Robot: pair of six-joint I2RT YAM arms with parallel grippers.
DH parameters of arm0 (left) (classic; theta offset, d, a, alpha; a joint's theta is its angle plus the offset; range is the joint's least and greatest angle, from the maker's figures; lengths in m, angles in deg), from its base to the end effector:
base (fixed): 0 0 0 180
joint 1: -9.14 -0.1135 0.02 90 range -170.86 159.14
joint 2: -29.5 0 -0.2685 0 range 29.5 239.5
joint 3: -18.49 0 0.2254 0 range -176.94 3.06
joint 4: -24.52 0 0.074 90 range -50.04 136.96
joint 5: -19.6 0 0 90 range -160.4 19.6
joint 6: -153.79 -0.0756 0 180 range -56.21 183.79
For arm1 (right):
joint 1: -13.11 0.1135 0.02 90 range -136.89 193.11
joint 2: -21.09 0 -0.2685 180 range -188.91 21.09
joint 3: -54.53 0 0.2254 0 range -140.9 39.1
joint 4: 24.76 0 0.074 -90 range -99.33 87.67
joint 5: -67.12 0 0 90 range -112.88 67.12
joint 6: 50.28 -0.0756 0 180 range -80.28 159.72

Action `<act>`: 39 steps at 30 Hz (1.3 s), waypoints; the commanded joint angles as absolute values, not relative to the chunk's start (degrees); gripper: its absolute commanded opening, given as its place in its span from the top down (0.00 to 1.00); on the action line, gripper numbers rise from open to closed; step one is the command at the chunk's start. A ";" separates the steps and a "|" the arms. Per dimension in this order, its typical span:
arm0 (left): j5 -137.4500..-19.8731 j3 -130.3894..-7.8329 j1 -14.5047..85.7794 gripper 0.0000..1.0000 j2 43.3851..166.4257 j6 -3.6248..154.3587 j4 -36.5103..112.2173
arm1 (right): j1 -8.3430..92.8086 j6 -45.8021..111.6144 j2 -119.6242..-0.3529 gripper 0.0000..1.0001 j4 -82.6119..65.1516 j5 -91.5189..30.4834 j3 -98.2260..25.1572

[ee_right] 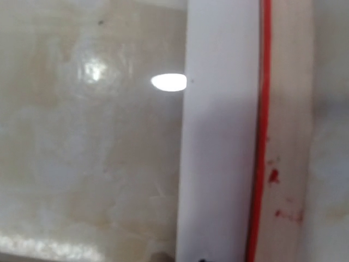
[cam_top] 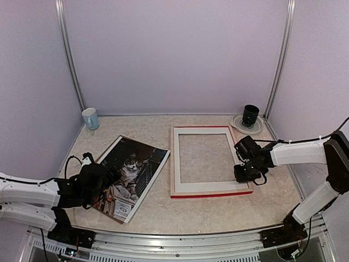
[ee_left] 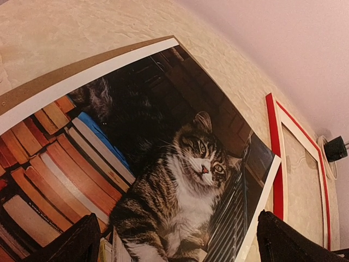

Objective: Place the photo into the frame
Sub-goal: Press the mat board onto the glass panel.

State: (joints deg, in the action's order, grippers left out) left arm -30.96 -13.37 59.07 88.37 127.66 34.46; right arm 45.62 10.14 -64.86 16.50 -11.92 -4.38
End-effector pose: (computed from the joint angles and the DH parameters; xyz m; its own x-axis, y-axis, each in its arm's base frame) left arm 0.1576 -0.1128 0.1614 -0.4076 -0.5925 -0.6948 -0.2311 0.8030 -0.5493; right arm 0.2241 0.1258 0.1411 -0.9126 -0.0069 -0.4088 -0.0205 0.9994 0.0289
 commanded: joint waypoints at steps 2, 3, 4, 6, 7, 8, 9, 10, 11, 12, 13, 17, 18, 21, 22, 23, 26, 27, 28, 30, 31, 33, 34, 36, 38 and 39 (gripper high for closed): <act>-29.97 -14.72 59.53 0.01 88.17 127.79 35.88 | 46.07 9.57 -66.49 0.81 15.88 -9.43 -4.03; -29.92 -14.72 59.58 0.01 88.07 127.82 35.99 | 46.06 9.49 -66.31 0.81 15.87 -9.42 -4.05; -29.82 -14.70 59.59 0.01 87.92 127.78 36.00 | 46.06 9.60 -66.13 0.80 15.76 -9.60 -3.98; -29.80 -14.77 59.58 0.01 87.78 127.65 35.88 | 46.05 9.70 -65.97 0.81 15.80 -9.95 -4.17; -29.79 -14.89 59.57 0.01 87.77 127.48 35.83 | 46.06 9.67 -65.88 0.81 16.06 -10.02 -4.54; -29.81 -15.06 59.55 0.01 87.97 127.36 35.89 | 46.06 9.66 -65.57 0.81 16.35 -10.23 -4.73; -29.76 -15.31 59.57 0.01 88.09 127.22 36.03 | 46.06 9.73 -65.03 0.80 16.45 -10.46 -5.02; -29.75 -15.58 59.59 0.01 88.11 127.12 36.20 | 46.06 9.75 -64.37 0.80 16.58 -10.62 -5.33; -29.71 -15.79 59.55 0.01 88.28 127.01 36.38 | 46.06 9.79 -63.56 0.80 17.07 -10.70 -5.80; -29.63 -15.95 59.53 0.01 88.29 126.86 36.39 | 46.06 9.90 -62.68 0.79 17.39 -10.80 -6.34; -29.62 -16.05 59.57 0.01 88.30 126.75 36.44 | 46.06 10.11 -61.80 0.77 17.54 -10.71 -6.91; -29.68 -16.14 59.56 0.01 88.36 126.72 36.28 | 46.06 11.42 -60.70 0.64 18.87 -8.06 -10.44; -29.81 -16.18 59.65 0.01 88.46 126.72 36.19 | 45.99 11.75 -61.30 0.62 19.18 -7.47 -11.60; -29.93 -16.43 59.85 0.01 88.86 126.48 36.23 | 45.93 12.72 -63.49 0.59 18.98 -7.63 -15.02; -29.89 -16.57 59.91 0.01 89.10 126.27 36.37 | 45.85 13.04 -64.25 0.58 18.51 -7.67 -16.24; -29.82 -16.81 59.93 0.01 89.29 126.09 36.55 | 45.66 13.47 -65.30 0.58 18.15 -7.69 -17.56; -29.41 -17.80 60.03 0.01 89.98 125.01 37.08 | 44.68 14.70 -69.41 0.61 17.46 -8.04 -22.72; -29.25 -18.26 60.03 0.01 90.32 124.56 37.32 | 44.40 15.08 -70.85 0.61 17.15 -8.16 -24.67; -29.23 -18.79 60.03 0.01 90.58 123.84 37.34 | 44.14 15.49 -72.33 0.61 16.87 -8.07 -26.17; -28.64 -20.43 59.98 0.01 91.52 122.29 38.79 | 43.44 16.02 -75.37 0.62 16.25 -8.46 -29.38; -28.33 -21.13 60.02 0.01 91.87 121.48 39.26 | 43.14 16.08 -76.74 0.62 15.88 -8.77 -30.50; -28.07 -22.76 59.96 0.01 92.85 119.73 39.72 | 42.82 16.52 -79.28 0.62 14.62 -9.47 -32.68; -28.10 -23.72 59.86 0.01 93.49 118.97 39.77 | 42.81 16.67 -80.91 0.62 14.09 -9.79 -34.29; -28.14 -25.88 59.79 0.01 95.30 117.85 41.01 | 42.81 17.13 -84.46 0.62 13.74 -11.38 -37.84; -28.80 -27.83 59.43 0.01 97.16 116.49 41.65 | 42.81 17.40 -88.14 0.59 14.18 -12.54 -41.73; -29.21 -28.79 59.04 0.01 98.54 116.06 42.55 | 42.81 17.44 -89.77 0.56 14.11 -12.81 -43.18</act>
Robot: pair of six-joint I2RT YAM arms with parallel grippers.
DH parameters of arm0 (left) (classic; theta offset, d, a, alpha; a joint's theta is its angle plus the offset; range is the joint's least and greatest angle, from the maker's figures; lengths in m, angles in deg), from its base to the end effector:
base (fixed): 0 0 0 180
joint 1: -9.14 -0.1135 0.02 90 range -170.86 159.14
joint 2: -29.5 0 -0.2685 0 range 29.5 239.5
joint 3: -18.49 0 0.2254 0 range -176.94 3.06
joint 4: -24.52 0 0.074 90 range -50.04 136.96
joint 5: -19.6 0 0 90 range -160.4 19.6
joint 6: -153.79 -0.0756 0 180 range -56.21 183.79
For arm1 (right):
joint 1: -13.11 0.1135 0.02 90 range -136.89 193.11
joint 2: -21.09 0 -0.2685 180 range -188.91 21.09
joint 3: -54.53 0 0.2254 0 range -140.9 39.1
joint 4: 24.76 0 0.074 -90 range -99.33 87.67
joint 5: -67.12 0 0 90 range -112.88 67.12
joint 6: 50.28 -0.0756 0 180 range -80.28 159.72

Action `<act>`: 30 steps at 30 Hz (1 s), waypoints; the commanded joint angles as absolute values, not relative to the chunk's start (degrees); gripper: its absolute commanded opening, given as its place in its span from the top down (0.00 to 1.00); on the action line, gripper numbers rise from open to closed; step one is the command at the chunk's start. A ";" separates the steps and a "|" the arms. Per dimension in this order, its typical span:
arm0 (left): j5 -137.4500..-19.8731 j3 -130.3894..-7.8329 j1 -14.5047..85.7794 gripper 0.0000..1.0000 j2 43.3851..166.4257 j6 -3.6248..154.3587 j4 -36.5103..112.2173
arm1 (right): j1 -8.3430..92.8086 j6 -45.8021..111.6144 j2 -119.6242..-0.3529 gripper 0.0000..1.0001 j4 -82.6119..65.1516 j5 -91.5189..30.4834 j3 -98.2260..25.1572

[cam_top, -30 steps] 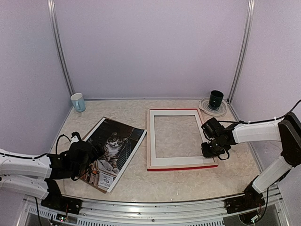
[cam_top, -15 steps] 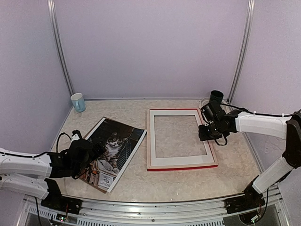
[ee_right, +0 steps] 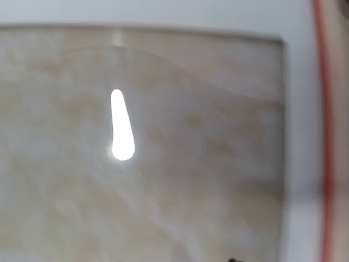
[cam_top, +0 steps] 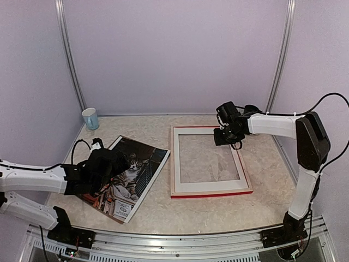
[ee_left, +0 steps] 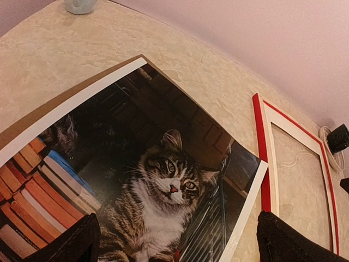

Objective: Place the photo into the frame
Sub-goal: Press the mat board onto the glass panel.

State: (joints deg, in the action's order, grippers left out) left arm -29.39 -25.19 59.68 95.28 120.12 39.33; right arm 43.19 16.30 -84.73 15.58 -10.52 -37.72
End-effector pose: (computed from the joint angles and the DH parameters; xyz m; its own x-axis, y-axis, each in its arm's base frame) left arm 0.1803 -0.1410 0.1949 -0.4190 -0.4792 -0.7713 -0.1795 0.8764 -0.4470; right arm 0.3537 0.1862 0.1995 -0.7929 -0.0106 -0.6093 -0.0712 0.9946 0.0754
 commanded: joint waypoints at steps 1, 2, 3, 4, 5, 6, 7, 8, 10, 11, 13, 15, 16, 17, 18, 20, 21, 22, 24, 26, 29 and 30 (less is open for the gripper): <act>-29.57 -29.94 58.50 0.01 99.36 115.64 43.23 | 42.81 17.61 -91.09 0.54 13.83 -12.93 -44.46; -30.54 -30.39 57.89 0.01 100.43 114.96 43.44 | 42.81 17.72 -92.47 0.53 13.64 -12.78 -45.81; -31.52 -31.21 57.03 0.01 101.22 114.34 43.93 | 42.81 17.95 -93.95 0.52 13.68 -12.43 -47.43; -32.31 -31.65 56.25 0.01 102.38 114.26 44.47 | 42.81 18.07 -95.37 0.51 13.86 -11.80 -49.27; -32.94 -31.81 55.70 0.01 103.22 114.05 44.53 | 42.81 18.25 -96.96 0.51 14.28 -11.21 -51.26; -33.45 -31.77 55.35 0.01 103.56 113.88 44.43 | 42.81 18.33 -98.39 0.51 14.40 -10.95 -53.27; -33.60 -31.56 55.20 0.01 103.90 114.09 44.33 | 42.81 18.44 -100.10 0.51 14.32 -10.71 -55.27; -33.78 -31.20 55.19 0.01 103.93 114.09 43.87 | 42.81 18.60 -101.75 0.50 14.32 -10.51 -58.16; -33.92 -30.29 55.27 0.01 103.50 114.59 43.35 | 42.87 18.90 -105.40 0.48 14.62 -10.16 -62.82; -33.93 -29.92 55.23 0.01 103.02 114.80 43.30 | 42.90 19.05 -107.12 0.48 14.92 -10.29 -65.53; -33.68 -29.37 55.40 0.01 102.28 115.00 43.61 | 42.97 19.28 -110.87 0.46 15.92 -9.94 -70.96; -33.38 -28.68 55.54 0.01 101.21 115.10 44.18 | 43.05 19.49 -114.37 0.43 16.55 -8.96 -76.01; -33.24 -28.33 55.54 0.01 100.66 115.31 44.53 | 43.10 19.50 -115.96 0.43 16.96 -8.50 -78.57; -33.06 -28.01 55.66 0.01 100.15 115.55 44.82 | 43.08 19.51 -117.64 0.43 17.10 -8.07 -80.73; -32.94 -27.71 55.76 0.01 99.33 115.70 45.06 | 43.14 19.59 -119.39 0.42 16.99 -7.59 -82.40; -32.83 -27.05 55.88 0.01 98.21 116.01 45.45 | 43.41 19.87 -121.49 0.39 16.22 -7.09 -84.73; -32.67 -26.82 55.96 0.01 97.50 116.15 45.59 | 43.52 20.09 -122.31 0.37 15.50 -7.07 -85.49; -32.51 -26.70 55.99 0.01 97.17 116.22 45.93 | 43.78 20.55 -123.13 0.35 14.90 -7.17 -86.10; -32.10 -26.65 56.07 0.01 96.34 116.28 46.68 | 44.37 21.24 -124.76 0.28 14.15 -6.20 -87.61; -31.64 -26.89 56.14 0.01 95.98 116.28 47.49 | 45.03 22.52 -126.67 0.24 14.12 -4.68 -89.37; -30.92 -26.92 56.12 0.01 95.39 116.26 48.14 | 45.85 24.15 -128.89 0.16 14.21 -1.79 -91.52; -30.81 -26.89 56.13 0.01 95.26 116.27 48.07 | 45.96 24.42 -129.22 0.14 13.96 -1.03 -91.57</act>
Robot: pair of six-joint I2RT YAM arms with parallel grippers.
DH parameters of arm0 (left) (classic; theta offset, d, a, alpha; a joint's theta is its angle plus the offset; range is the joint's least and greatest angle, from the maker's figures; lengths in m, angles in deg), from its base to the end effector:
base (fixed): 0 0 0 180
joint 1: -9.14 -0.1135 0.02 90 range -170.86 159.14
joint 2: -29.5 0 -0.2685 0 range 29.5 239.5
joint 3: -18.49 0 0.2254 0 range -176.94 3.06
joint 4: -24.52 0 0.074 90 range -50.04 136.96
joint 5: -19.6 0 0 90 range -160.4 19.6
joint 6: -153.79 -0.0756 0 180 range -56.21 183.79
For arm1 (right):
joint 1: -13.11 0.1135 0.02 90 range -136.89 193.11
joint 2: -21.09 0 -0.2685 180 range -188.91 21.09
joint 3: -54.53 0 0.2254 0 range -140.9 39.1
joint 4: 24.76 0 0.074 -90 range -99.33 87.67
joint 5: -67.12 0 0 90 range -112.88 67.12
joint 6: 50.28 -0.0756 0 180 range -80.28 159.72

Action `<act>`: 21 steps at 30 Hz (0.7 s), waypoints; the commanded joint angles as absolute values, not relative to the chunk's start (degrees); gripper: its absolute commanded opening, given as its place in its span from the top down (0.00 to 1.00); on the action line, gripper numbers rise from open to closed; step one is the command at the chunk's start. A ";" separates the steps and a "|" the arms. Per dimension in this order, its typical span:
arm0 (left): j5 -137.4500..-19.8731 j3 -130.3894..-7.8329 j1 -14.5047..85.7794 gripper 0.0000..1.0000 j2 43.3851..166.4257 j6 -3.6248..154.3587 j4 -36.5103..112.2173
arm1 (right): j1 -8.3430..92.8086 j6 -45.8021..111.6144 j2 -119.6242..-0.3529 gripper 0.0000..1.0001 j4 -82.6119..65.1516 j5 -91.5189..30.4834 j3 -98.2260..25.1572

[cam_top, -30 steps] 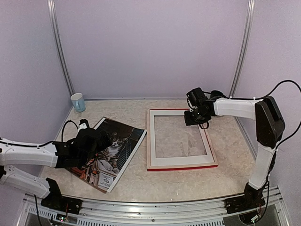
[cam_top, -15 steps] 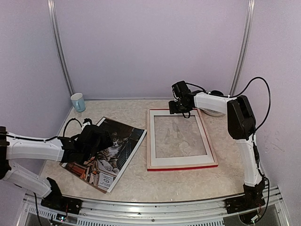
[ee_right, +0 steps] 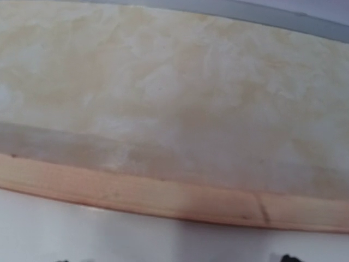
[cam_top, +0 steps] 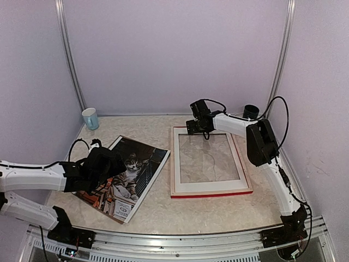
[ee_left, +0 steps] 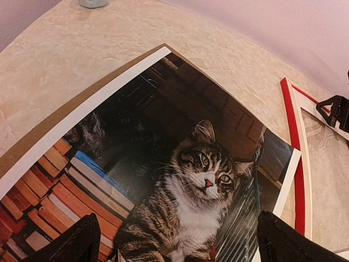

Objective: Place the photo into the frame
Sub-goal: Press the mat board onto the glass panel.

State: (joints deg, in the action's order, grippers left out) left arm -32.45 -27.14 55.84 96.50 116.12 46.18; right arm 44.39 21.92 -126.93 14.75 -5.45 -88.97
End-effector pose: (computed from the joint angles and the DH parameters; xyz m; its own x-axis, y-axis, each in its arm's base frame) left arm 0.1865 -0.1302 0.1873 -0.4962 -0.3835 -0.7789 -0.2081 0.9235 -0.3222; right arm 0.5053 0.2805 0.1364 -0.6607 -0.0602 -0.7482 -0.1148 0.9932 0.0216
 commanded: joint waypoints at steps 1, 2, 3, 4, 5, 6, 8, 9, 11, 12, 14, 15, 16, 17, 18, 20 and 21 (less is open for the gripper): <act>-30.77 -26.88 56.12 0.01 95.21 116.31 47.98 | 45.98 24.54 -129.47 0.13 13.57 -0.61 -91.55; -30.78 -26.88 56.09 0.01 95.28 116.28 47.76 | 45.97 24.64 -129.66 0.12 13.26 -0.30 -91.53; -30.84 -26.90 56.08 0.01 95.45 116.24 47.56 | 45.98 24.75 -129.86 0.12 13.21 -0.10 -91.63; -30.85 -27.08 56.15 0.01 95.69 116.22 47.52 | 45.98 24.80 -130.05 0.12 13.18 -0.05 -91.68; -30.85 -27.15 56.14 0.01 96.08 116.24 47.46 | 45.98 24.85 -130.15 0.12 13.13 0.02 -91.61; -30.85 -27.27 56.16 0.01 96.39 116.22 47.39 | 45.98 24.96 -130.29 0.12 12.91 0.06 -91.48; -30.85 -27.35 56.16 0.01 96.92 116.25 47.22 | 45.98 25.54 -130.88 0.11 12.66 0.53 -91.57; -30.85 -27.43 56.16 0.01 97.07 116.18 47.18 | 45.98 25.75 -131.26 0.11 12.69 0.92 -91.79; -30.80 -27.44 56.15 0.01 97.25 116.15 47.17 | 45.98 26.34 -131.52 0.10 12.65 0.72 -91.81; -30.65 -27.52 56.16 0.01 97.26 116.09 47.29 | 45.98 26.49 -131.31 0.10 12.59 0.36 -91.60; -30.23 -27.53 56.12 0.01 96.97 116.16 47.49 | 45.98 26.73 -129.86 0.09 12.52 -1.06 -90.59; -30.02 -27.53 56.08 0.01 96.80 116.25 47.72 | 45.98 26.65 -128.61 0.08 12.54 -2.13 -89.72; -29.91 -27.48 56.00 0.01 96.66 116.29 47.84 | 46.02 26.42 -126.85 0.08 12.56 -3.36 -88.51; -29.81 -27.41 55.84 0.01 96.44 116.27 47.94 | 46.13 26.10 -124.86 0.06 12.49 -4.58 -86.79; -30.01 -27.29 55.63 0.01 96.27 116.29 47.88 | 46.36 25.81 -122.53 0.05 12.30 -6.21 -84.99; -30.29 -27.02 55.07 0.01 95.88 116.27 47.80 | 47.09 24.91 -118.12 0.04 12.57 -9.06 -81.14; -30.48 -26.74 54.84 0.01 95.72 116.21 47.56 | 47.57 24.15 -116.05 0.04 13.44 -10.44 -79.52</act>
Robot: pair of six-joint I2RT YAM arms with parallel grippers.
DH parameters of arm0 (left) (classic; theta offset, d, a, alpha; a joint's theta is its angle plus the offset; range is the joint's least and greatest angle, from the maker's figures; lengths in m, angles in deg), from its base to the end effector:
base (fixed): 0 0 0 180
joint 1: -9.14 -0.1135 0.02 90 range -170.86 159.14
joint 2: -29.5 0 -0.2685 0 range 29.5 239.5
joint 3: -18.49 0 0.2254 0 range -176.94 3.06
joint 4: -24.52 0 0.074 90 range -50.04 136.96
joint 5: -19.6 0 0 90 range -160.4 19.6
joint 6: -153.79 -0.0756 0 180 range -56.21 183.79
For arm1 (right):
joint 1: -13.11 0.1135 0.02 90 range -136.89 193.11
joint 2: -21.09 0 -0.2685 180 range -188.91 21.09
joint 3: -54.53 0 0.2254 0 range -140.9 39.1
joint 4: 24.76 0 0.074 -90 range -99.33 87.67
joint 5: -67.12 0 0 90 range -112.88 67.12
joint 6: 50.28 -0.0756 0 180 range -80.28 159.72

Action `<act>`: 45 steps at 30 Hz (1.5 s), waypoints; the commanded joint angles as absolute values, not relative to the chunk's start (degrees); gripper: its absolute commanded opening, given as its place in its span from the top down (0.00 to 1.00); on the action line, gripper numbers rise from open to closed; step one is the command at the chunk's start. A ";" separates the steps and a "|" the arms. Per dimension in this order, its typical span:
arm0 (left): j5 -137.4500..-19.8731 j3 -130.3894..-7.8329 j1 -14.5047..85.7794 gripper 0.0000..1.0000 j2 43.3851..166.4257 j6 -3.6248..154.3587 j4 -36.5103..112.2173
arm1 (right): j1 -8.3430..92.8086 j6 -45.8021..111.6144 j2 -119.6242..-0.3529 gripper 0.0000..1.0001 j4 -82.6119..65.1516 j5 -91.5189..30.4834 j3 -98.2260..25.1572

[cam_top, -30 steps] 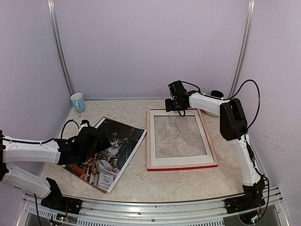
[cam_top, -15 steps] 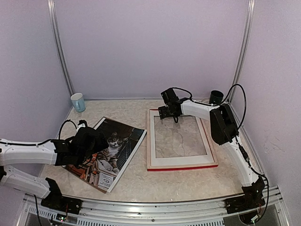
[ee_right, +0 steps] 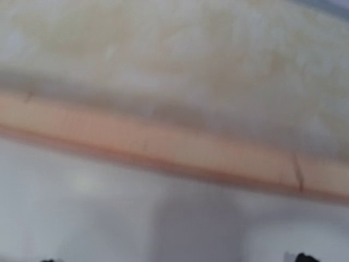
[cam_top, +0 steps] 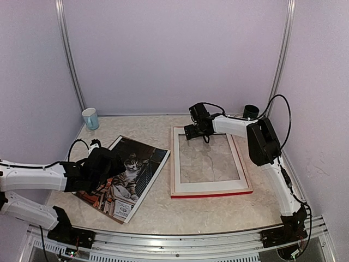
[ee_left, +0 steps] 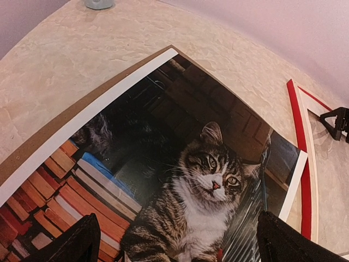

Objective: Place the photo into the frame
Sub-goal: Press the mat board onto the glass panel, then pick up the photo from the backboard.

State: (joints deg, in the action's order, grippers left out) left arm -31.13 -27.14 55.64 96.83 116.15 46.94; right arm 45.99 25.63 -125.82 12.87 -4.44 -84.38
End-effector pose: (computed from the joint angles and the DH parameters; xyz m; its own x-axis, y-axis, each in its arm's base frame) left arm 0.1869 -0.1274 0.1857 -0.4896 -0.3746 -0.7873 -0.2275 0.9266 -0.2994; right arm 0.4917 0.2894 0.1246 -0.6624 -0.1532 -0.7333 -0.1732 0.9837 -0.0491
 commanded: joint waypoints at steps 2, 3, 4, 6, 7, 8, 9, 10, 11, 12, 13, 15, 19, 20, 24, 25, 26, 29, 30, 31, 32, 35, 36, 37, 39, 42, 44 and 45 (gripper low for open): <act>-31.13 -26.08 54.08 0.01 95.42 116.23 47.08 | 48.59 22.14 -112.24 0.05 14.91 -13.34 -75.72; -31.52 -25.55 53.65 0.01 95.28 116.13 46.63 | 49.05 21.13 -110.22 0.05 14.95 -15.13 -73.20; -32.04 -24.98 53.11 0.01 95.12 116.17 46.10 | 49.70 19.87 -108.22 0.05 14.40 -16.79 -70.24; -32.90 -23.85 52.43 0.01 94.57 115.93 44.71 | 50.95 17.93 -104.33 0.05 12.44 -19.94 -63.91; -33.28 -23.27 52.19 0.01 94.33 115.78 44.03 | 51.56 16.74 -102.48 0.05 11.63 -21.13 -61.13; -33.50 -22.89 52.00 0.01 94.04 115.53 43.48 | 52.12 15.64 -100.94 0.05 10.75 -22.32 -58.81; -33.44 -22.54 51.95 0.01 93.91 115.52 43.13 | 52.88 14.72 -99.63 0.05 9.86 -22.73 -56.71; -33.34 -22.17 51.82 0.01 93.71 115.46 42.78 | 53.62 13.83 -98.28 0.06 9.07 -24.36 -54.93; -33.38 -21.86 51.68 0.01 93.61 115.38 42.51 | 54.42 12.93 -97.09 0.06 8.29 -24.89 -53.17; -33.47 -21.68 51.56 0.01 93.46 115.27 42.31 | 55.36 11.58 -95.97 0.06 7.55 -25.53 -51.67; -33.44 -21.58 51.51 0.01 93.45 115.18 42.26 | 56.16 10.52 -95.03 0.06 6.68 -26.46 -50.10; -33.40 -21.20 51.42 0.01 93.40 115.06 42.37 | 58.04 8.53 -93.36 0.07 5.36 -28.50 -47.08; -33.39 -19.46 51.33 0.01 91.78 115.40 41.95 | 61.74 3.75 -90.49 0.08 2.19 -31.74 -41.95; -33.47 -18.98 51.25 0.01 91.28 115.43 41.79 | 62.71 2.38 -89.09 0.08 1.13 -32.36 -40.45; -33.92 -16.89 50.85 0.01 88.45 115.78 41.16 | 66.63 -2.55 -85.85 0.09 -2.71 -33.75 -35.72; -34.03 -16.55 50.81 0.01 88.01 115.87 41.11 | 67.40 -3.70 -85.31 0.10 -3.48 -34.12 -34.86; -34.20 -16.28 50.80 0.01 87.35 115.98 41.10 | 68.07 -4.85 -84.93 0.10 -4.30 -34.43 -34.21; -35.23 -15.74 51.20 0.01 86.06 116.08 41.08 | 70.18 -7.77 -84.90 0.10 -5.96 -34.63 -33.00; -35.51 -15.49 51.76 0.01 85.22 115.93 40.83 | 70.83 -8.64 -85.10 0.10 -6.89 -34.79 -32.71; -35.78 -15.20 52.50 0.01 84.58 115.68 40.46 | 71.38 -9.31 -85.50 0.10 -7.41 -34.86 -32.69; -35.81 -15.14 53.73 0.01 84.14 115.34 40.40 | 71.79 -9.83 -85.85 0.10 -7.58 -34.88 -32.89; -34.89 -16.41 57.93 0.01 83.54 115.11 42.14 | 72.19 -10.92 -86.51 0.10 -8.01 -35.12 -32.69; -34.36 -17.12 59.70 0.01 83.76 115.22 43.38 | 72.21 -11.19 -86.30 0.10 -8.49 -34.98 -32.21; -33.84 -17.91 61.27 0.01 84.04 115.49 45.23 | 72.21 -11.32 -85.94 0.10 -8.69 -34.85 -31.73; -33.03 -19.33 64.70 0.01 85.12 115.99 48.01 | 72.17 -11.34 -85.18 0.09 -8.43 -33.94 -30.84; -32.65 -20.80 69.33 0.01 87.87 116.72 50.93 | 72.17 -11.22 -83.90 0.08 -8.12 -32.65 -29.54; -32.47 -21.80 72.50 0.01 90.04 117.23 52.53 | 72.17 -11.01 -82.84 0.07 -7.70 -31.67 -28.77; -31.77 -22.37 74.21 0.01 91.11 117.57 53.35 | 72.10 -10.92 -82.40 0.06 -7.31 -31.06 -28.40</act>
State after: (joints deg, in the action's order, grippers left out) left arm -33.84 -19.71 69.30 87.91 116.41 47.75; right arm 71.98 -10.58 -85.95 -7.48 -33.69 -29.98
